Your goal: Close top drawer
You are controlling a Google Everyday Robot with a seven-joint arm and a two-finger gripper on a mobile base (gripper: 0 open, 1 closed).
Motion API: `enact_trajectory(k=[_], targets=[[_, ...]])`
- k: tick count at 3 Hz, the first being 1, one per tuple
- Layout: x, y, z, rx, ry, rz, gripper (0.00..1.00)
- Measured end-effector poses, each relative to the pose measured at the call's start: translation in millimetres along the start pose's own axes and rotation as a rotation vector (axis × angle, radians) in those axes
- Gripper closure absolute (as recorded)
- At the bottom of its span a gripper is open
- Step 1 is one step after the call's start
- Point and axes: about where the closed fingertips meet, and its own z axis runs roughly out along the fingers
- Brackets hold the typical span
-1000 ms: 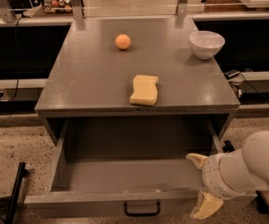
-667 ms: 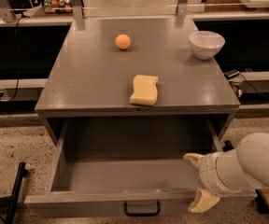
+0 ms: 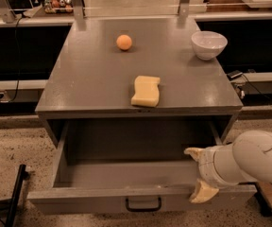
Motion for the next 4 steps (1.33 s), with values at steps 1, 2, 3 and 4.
enact_trajectory(k=[1, 2, 3, 4], targets=[[2, -15, -1, 0.033, 0.013, -0.008, 0.26], [-1, -32, 3, 0.051, 0.013, -0.017, 0.25], [-1, -44, 6, 0.058, 0.005, -0.007, 0.25], [-7, -42, 2, 0.033, -0.030, 0.010, 0.26]])
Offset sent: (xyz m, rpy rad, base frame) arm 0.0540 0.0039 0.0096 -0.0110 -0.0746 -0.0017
